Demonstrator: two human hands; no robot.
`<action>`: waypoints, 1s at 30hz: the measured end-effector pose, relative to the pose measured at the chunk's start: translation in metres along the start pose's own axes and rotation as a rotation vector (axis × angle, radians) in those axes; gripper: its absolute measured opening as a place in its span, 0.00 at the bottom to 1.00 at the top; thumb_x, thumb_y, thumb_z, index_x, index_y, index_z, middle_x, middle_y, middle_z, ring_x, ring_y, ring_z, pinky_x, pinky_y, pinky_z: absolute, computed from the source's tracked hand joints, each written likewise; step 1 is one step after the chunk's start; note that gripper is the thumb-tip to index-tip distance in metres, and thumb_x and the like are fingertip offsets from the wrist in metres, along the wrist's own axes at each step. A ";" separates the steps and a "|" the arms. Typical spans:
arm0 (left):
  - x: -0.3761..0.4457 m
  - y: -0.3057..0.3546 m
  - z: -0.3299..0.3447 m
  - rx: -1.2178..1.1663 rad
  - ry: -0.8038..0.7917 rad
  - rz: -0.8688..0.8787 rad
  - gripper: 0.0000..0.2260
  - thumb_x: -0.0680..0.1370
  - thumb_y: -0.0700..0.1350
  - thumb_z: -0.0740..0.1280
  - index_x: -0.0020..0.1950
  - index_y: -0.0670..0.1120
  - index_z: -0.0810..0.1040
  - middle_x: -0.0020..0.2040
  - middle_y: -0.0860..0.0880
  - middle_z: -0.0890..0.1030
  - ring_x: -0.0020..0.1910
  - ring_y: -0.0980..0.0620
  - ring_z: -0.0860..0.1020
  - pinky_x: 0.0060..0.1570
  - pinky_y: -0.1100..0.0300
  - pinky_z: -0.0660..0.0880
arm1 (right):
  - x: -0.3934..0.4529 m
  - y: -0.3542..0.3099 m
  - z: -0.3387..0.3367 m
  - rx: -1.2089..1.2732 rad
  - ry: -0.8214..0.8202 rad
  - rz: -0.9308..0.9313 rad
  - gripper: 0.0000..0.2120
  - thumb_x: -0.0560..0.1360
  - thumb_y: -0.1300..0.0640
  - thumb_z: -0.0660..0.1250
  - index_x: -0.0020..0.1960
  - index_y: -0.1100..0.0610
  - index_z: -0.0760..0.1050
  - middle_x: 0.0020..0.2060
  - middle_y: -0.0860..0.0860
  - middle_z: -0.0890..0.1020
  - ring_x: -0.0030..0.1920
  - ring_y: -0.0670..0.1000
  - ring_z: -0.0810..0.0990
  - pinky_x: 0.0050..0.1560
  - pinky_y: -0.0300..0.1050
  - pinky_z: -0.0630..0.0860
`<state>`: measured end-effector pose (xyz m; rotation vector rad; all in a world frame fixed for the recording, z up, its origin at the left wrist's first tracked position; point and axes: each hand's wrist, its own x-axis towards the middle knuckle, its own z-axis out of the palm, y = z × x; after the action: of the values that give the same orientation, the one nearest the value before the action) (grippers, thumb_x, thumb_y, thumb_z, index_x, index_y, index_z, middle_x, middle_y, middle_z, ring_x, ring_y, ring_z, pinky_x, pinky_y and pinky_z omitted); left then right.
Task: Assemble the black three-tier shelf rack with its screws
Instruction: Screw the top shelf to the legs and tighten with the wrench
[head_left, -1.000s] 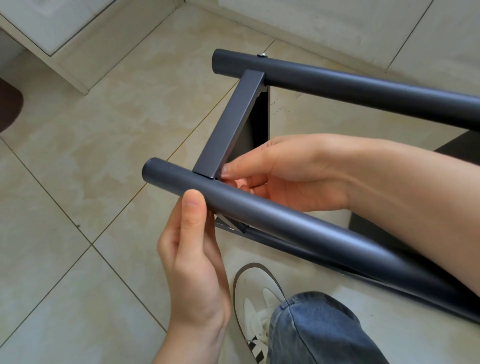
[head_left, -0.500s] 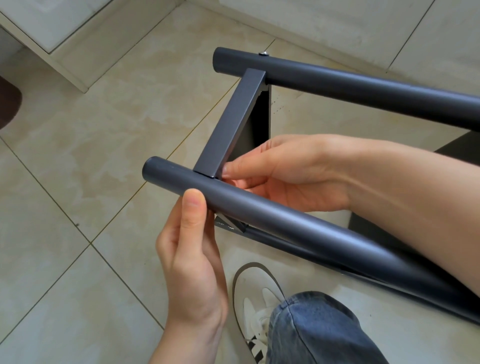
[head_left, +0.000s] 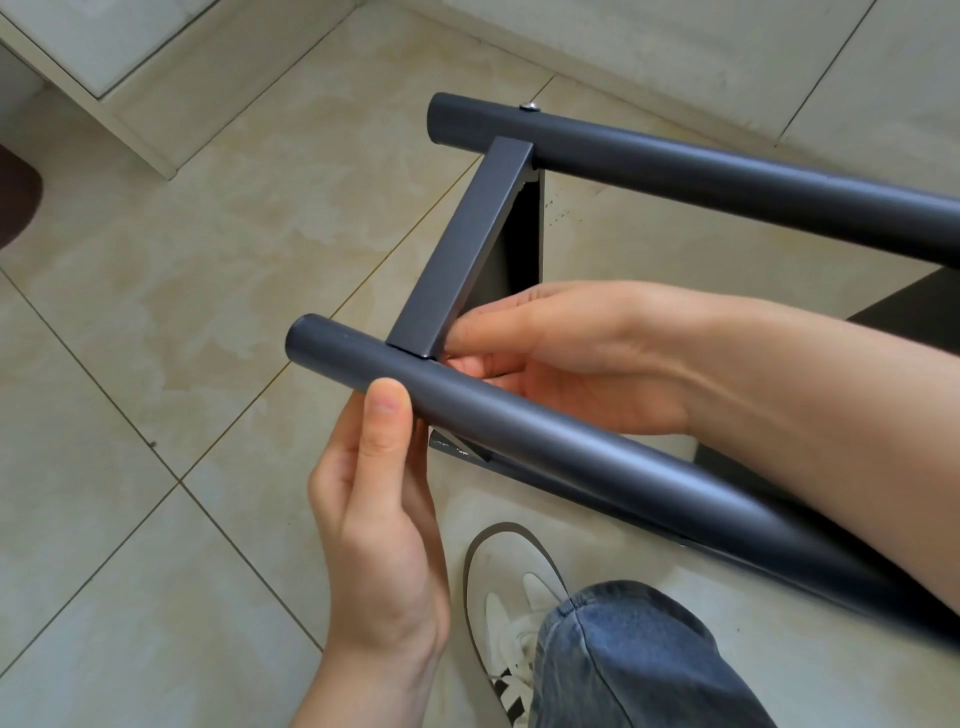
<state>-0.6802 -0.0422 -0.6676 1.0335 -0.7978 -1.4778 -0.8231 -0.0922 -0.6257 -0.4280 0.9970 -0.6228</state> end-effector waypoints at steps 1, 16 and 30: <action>0.001 0.000 0.000 -0.010 -0.002 0.004 0.15 0.76 0.55 0.70 0.53 0.46 0.85 0.52 0.42 0.85 0.55 0.45 0.83 0.55 0.59 0.78 | 0.000 0.000 -0.001 0.003 0.005 -0.006 0.04 0.80 0.61 0.64 0.49 0.59 0.78 0.28 0.50 0.78 0.31 0.46 0.77 0.36 0.37 0.79; 0.000 0.001 0.002 -0.003 0.018 0.004 0.12 0.80 0.51 0.66 0.47 0.50 0.88 0.47 0.48 0.86 0.50 0.51 0.84 0.50 0.63 0.78 | 0.004 0.003 -0.003 -0.004 0.004 0.101 0.14 0.80 0.53 0.64 0.37 0.56 0.74 0.27 0.48 0.77 0.29 0.45 0.75 0.32 0.34 0.77; 0.005 0.009 0.000 -0.048 -0.013 -0.138 0.16 0.71 0.56 0.69 0.49 0.47 0.88 0.55 0.40 0.85 0.59 0.41 0.82 0.65 0.54 0.76 | 0.005 0.002 -0.006 -0.012 -0.029 0.113 0.08 0.80 0.52 0.63 0.44 0.53 0.75 0.33 0.48 0.78 0.30 0.46 0.76 0.33 0.35 0.76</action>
<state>-0.6771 -0.0483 -0.6605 1.0609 -0.7080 -1.6142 -0.8256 -0.0942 -0.6330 -0.3874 0.9911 -0.5077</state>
